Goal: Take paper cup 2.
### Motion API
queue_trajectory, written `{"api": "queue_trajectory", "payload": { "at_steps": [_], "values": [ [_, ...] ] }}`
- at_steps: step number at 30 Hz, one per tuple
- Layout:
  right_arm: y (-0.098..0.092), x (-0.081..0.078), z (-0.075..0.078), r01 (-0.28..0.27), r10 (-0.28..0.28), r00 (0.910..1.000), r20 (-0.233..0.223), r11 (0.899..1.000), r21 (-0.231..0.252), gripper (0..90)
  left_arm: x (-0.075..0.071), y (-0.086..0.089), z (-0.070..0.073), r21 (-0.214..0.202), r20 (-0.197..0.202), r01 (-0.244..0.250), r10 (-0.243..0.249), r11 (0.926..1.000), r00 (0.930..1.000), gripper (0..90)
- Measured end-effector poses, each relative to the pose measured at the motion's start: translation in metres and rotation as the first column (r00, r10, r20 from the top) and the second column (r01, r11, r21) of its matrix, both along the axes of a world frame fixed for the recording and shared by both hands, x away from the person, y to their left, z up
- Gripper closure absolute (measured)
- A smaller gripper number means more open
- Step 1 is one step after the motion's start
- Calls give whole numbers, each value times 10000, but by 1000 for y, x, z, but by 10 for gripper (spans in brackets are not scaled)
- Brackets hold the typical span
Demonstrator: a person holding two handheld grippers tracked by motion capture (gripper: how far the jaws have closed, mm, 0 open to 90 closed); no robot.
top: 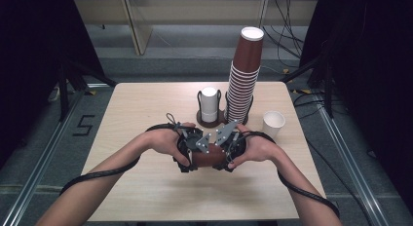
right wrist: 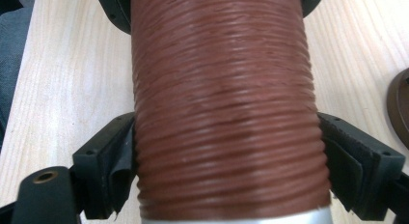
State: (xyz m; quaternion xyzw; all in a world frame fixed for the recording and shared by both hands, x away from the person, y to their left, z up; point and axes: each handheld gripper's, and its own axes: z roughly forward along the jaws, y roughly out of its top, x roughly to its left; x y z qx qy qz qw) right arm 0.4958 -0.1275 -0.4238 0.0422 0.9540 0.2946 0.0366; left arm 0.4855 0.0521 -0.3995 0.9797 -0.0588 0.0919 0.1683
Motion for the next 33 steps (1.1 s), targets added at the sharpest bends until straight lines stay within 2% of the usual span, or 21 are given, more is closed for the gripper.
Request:
{"api": "queue_trajectory", "payload": {
  "at_steps": [3,5,9,10,11,12,15,16,18,19,21,22,25,26,27,28,29,30,31,32,33],
  "values": [
    [1,0,-1,-96,96,10000,22,9999,46,191,-1,-1,-1,-129,-69,-76,75,9999,9999,104],
    [2,0,-1,-260,260,9997,34,9996,96,215,-1,-2,0,-27,-41,7,-7,10000,10000,104],
    [1,-2,-3,-143,144,9999,-71,9999,8,224,-2,-2,-1,-130,-149,-87,85,9999,9999,96],
    [0,0,-3,-403,402,9992,66,9991,106,224,-1,-2,-1,-125,-200,-112,110,9999,9997,91],
    [0,-2,-3,-194,195,9997,-151,9998,68,223,-1,-2,-1,-149,-239,-119,115,9998,9996,85],
    [-1,-2,-4,-216,216,9996,-162,9998,56,222,-1,-2,-1,-215,-259,-105,99,9997,9996,79],
    [-1,-1,-5,-349,350,9993,-89,9993,118,221,-1,-1,-3,-374,-280,-75,64,9993,9996,64],
    [-2,-2,-5,-172,173,9998,-105,9998,87,221,0,0,-3,-390,-258,-54,44,9992,9997,61],
    [-4,-2,-5,-274,274,9996,-21,9995,186,221,0,1,-3,-653,-255,-183,167,9977,9995,50],
    [-5,-5,-5,149,-148,9996,-240,9999,54,221,0,2,-3,-729,-259,-219,201,9971,9995,45],
    [-7,-1,-5,-304,303,9995,51,9990,316,221,1,3,-3,-886,-272,-308,285,9956,9992,30],
    [-8,-3,-5,-74,77,9999,-87,9995,307,221,1,4,-3,-917,-257,-344,322,9952,9991,26],
    [-11,-3,-6,-1,3,10000,-55,9994,336,221,2,6,-3,-876,-166,-437,424,9952,9990,13],
    [-12,-2,-6,-194,190,9998,102,9991,390,221,2,7,-3,-837,-124,-434,425,9955,9990,0],
    [-13,-2,-6,-194,190,9998,110,9989,429,222,3,8,-4,-882,-147,-539,528,9946,9985,0],
    [-14,-4,-7,47,-48,10000,40,9993,364,222,3,9,-4,-893,-132,-580,570,9943,9983,0],
    [-15,-2,-7,-132,125,9998,159,9988,470,221,3,10,-4,-925,-121,-614,605,9938,9981,0],
    [-17,-3,-7,104,-108,9999,70,9990,438,222,4,11,-5,-1027,-127,-734,725,9920,9973,0],
    [-18,-1,-7,-100,87,9997,230,9982,588,222,5,11,-5,-1047,-93,-759,754,9916,9971,0],
    [-20,-3,-7,207,-212,9997,77,9981,588,222,5,12,-5,-1183,-98,-889,884,9890,9960,0],
    [-21,-2,-7,116,-132,9996,232,9977,664,222,5,13,-5,-1206,-101,-928,923,9884,9957,0]
  ]
}}
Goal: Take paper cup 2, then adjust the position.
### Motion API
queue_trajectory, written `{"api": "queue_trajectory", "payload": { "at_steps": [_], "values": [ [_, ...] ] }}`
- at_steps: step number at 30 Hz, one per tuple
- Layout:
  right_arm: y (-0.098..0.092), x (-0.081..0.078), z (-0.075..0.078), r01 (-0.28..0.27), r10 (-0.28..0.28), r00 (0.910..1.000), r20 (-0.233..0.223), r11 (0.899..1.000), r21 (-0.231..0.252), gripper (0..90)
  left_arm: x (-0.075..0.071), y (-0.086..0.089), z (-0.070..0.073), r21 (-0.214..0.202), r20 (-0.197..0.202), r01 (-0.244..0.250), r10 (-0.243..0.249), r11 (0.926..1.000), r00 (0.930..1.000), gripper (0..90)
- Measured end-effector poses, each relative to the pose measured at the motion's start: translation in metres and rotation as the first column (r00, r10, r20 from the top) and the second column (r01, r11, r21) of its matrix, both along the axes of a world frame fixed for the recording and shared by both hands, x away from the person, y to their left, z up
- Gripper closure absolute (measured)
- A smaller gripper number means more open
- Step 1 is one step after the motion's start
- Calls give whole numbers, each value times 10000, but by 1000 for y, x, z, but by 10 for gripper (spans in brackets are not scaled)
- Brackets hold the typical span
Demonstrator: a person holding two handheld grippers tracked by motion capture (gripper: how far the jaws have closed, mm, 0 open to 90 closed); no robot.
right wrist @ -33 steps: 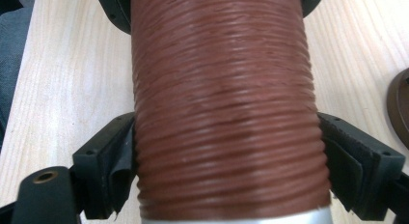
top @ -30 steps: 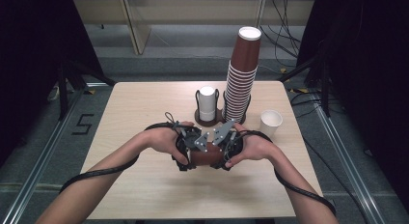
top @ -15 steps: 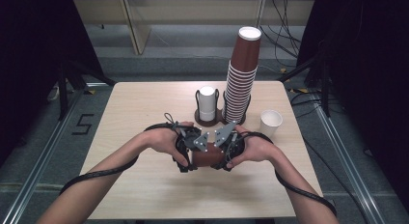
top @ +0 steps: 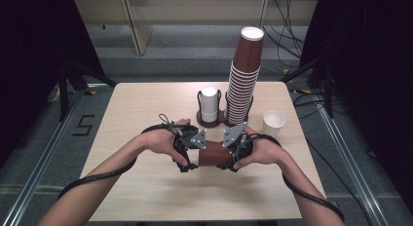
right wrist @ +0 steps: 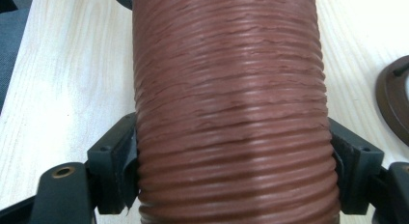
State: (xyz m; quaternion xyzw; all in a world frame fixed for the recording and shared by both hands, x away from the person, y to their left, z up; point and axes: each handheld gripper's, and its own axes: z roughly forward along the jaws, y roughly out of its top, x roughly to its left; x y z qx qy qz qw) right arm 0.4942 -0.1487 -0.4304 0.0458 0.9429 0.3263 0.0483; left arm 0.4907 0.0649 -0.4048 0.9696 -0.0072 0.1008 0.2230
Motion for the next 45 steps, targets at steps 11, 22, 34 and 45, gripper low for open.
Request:
{"api": "queue_trajectory", "payload": {
  "at_steps": [11,22,34,45],
  "values": [
    [-18,3,0,479,-517,9974,496,9961,740,221,0,7,-3,-677,52,-337,341,9971,9994,0],
    [-34,4,-2,1143,-1223,9908,588,9857,1238,221,0,10,-5,-1272,169,-597,624,9901,9979,0],
    [-43,3,-3,1467,-1585,9851,661,9768,1557,220,-1,12,-4,-1941,164,-763,810,9780,9966,0],
    [-45,6,-8,1461,-1671,9813,953,9697,1959,220,-2,10,-10,-2427,258,-909,1001,9658,9946,0]
  ]
}}
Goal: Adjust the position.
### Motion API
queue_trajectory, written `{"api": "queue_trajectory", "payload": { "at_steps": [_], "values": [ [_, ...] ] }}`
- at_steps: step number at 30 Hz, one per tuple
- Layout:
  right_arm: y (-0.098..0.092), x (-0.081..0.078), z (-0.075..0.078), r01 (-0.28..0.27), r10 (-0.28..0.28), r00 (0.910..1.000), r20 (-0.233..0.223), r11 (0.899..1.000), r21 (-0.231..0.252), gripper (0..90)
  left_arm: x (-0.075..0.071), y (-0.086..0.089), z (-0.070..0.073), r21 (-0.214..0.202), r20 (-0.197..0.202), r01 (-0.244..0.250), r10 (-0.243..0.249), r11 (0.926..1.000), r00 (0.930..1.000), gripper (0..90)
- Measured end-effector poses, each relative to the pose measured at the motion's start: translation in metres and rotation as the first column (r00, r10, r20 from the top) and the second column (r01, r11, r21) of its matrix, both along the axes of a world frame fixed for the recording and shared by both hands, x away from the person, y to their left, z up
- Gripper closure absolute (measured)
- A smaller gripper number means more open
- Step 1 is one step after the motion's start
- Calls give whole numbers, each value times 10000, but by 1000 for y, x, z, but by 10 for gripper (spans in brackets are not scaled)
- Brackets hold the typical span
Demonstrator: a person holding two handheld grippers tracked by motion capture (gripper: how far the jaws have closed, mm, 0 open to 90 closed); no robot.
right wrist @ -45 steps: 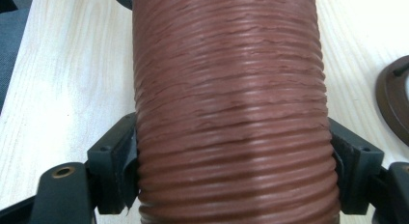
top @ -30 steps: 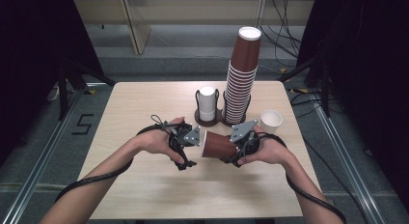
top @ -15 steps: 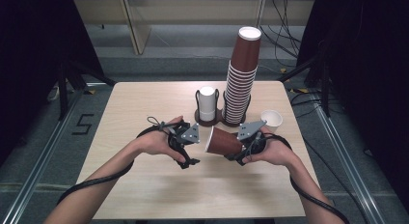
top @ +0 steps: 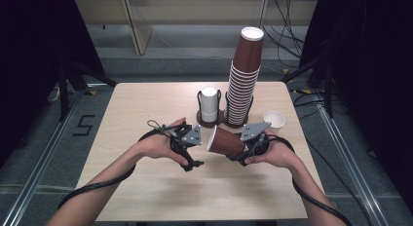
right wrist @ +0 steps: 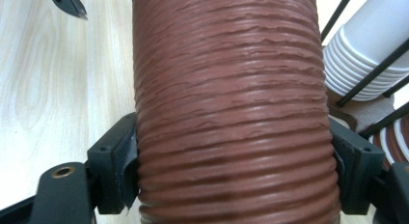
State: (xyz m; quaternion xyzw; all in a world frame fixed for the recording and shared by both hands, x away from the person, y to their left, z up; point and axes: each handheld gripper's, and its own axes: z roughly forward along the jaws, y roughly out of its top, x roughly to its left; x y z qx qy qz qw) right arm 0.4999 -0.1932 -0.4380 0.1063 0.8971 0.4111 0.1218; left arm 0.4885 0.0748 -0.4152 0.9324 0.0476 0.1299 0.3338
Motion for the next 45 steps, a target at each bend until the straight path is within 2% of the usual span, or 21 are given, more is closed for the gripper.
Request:
{"api": "queue_trajectory", "payload": {
  "at_steps": [1,3,5,6,7,8,9,10,12,13,16,19,22,28,31,32,33,34,39,42,45],
  "values": [
    [-1,-1,0,120,-118,9997,-194,9999,75,220,0,0,0,81,105,82,-82,9999,9999,0],
    [-1,-3,-1,142,-139,9996,-239,9998,115,219,0,0,0,-95,200,111,-109,9999,9997,0],
    [0,-4,0,129,-126,9998,-153,9997,215,219,0,-1,0,-336,171,196,-190,9992,9997,0],
    [0,-4,0,82,-80,9999,-113,9998,199,219,-1,-3,-2,-639,65,27,-23,9980,10000,0],
    [0,-5,0,87,-83,9997,-250,9998,179,219,0,-2,0,-308,264,283,-275,9991,9993,0],
    [1,-7,1,241,-233,9987,-452,9996,174,220,0,-4,0,-476,158,292,-285,9984,9995,0],
    [2,-7,1,151,-147,9993,-350,9998,128,220,-1,-5,0,-748,173,218,-206,9970,9996,0],
    [2,-5,1,-31,31,9999,-96,10000,71,220,0,-5,2,-655,217,335,-322,9973,9992,0],
    [4,-5,1,-67,70,9997,-255,9999,128,220,0,-8,1,-1001,150,354,-341,9943,9993,0],
    [5,-7,2,58,-52,9993,-365,9999,143,220,0,-9,2,-1017,175,465,-450,9937,9988,0],
    [8,-5,3,-235,235,9997,-72,9997,101,220,1,-12,3,-1149,228,562,-540,9918,9983,0],
    [10,-6,2,-293,296,9993,-213,9995,148,220,2,-13,2,-1247,231,595,-570,9904,9981,0],
    [10,-6,2,-318,319,9995,-50,9994,139,220,3,-13,1,-1307,199,578,-557,9897,9983,0],
    [10,-7,0,-388,388,9992,-48,9992,90,220,5,-13,-1,-1440,103,599,-591,9878,9982,0],
    [12,-7,-1,-460,462,9987,-191,9989,91,220,6,-14,-2,-1456,90,631,-625,9873,9980,0],
    [13,-9,-1,-305,307,9988,-383,9995,66,221,6,-14,-1,-1427,108,637,-628,9877,9980,0],
    [14,-7,-1,-547,549,9984,-122,9985,89,220,7,-14,-1,-1453,103,583,-574,9877,9983,0],
    [14,-7,0,-508,508,9987,-33,9987,90,221,7,-15,-1,-1498,90,562,-555,9871,9984,0],
    [15,-7,-1,-546,548,9984,-139,9984,129,221,8,-15,-2,-1533,33,598,-600,9864,9982,0],
    [14,-7,0,-549,549,9985,91,9985,44,221,9,-15,-3,-1554,-56,525,-541,9865,9985,0],
    [14,-7,0,-599,599,9982,-59,9982,44,222,11,-13,-3,-1544,-68,469,-485,9869,9988,0]
  ]
}}
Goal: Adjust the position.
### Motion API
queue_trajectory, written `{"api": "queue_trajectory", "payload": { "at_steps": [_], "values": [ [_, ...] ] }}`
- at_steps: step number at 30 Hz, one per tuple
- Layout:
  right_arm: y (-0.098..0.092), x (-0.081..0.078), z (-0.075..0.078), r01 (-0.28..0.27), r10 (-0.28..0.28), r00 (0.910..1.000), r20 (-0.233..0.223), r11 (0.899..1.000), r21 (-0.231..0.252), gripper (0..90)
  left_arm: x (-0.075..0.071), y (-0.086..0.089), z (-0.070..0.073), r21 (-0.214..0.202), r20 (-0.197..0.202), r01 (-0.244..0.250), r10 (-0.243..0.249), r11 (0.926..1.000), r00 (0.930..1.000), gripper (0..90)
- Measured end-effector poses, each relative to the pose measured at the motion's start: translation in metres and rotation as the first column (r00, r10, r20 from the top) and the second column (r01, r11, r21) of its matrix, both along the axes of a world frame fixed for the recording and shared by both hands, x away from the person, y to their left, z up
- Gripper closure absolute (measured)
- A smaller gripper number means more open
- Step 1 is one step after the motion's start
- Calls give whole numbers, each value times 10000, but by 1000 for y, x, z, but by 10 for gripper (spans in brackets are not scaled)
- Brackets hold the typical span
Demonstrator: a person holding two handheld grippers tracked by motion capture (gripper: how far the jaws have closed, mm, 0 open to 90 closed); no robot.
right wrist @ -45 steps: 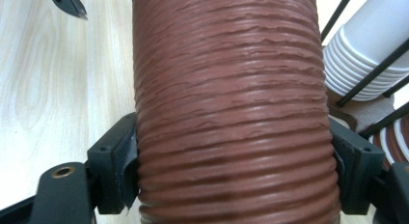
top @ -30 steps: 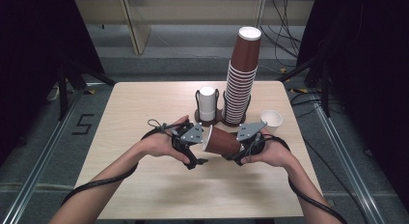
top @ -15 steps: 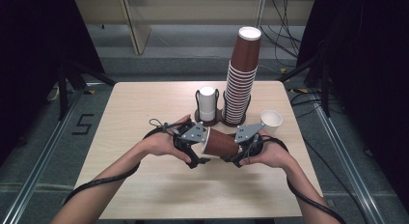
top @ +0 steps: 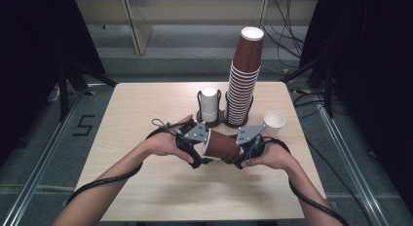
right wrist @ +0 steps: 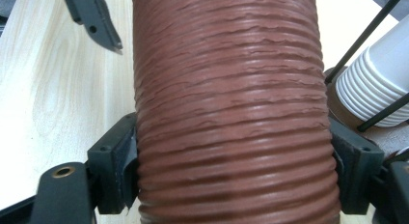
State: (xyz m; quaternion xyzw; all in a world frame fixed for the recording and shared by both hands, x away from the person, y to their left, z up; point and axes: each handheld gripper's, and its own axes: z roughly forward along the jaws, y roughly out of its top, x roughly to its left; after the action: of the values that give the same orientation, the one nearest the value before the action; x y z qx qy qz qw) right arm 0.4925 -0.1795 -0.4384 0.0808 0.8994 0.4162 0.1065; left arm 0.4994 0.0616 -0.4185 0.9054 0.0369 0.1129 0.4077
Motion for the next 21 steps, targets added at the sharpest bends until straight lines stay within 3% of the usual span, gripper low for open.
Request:
{"api": "queue_trajectory", "payload": {
  "at_steps": [6,10,11,12,21],
  "values": [
    [0,0,0,-71,70,9997,222,10000,29,223,2,2,0,117,55,-432,432,9990,9991,0],
    [2,0,0,-112,111,9999,111,9999,48,223,2,2,0,137,18,-319,319,9994,9995,0],
    [2,0,1,-143,142,9995,294,9999,32,223,3,2,0,140,28,-263,262,9996,9997,0],
    [3,-1,1,-188,187,9997,142,9998,55,223,2,1,-1,78,-19,-273,273,9996,9996,0],
    [6,-1,3,-428,426,9983,391,9991,39,224,3,-2,-2,112,-122,-81,82,9999,9999,0]
  ]
}}
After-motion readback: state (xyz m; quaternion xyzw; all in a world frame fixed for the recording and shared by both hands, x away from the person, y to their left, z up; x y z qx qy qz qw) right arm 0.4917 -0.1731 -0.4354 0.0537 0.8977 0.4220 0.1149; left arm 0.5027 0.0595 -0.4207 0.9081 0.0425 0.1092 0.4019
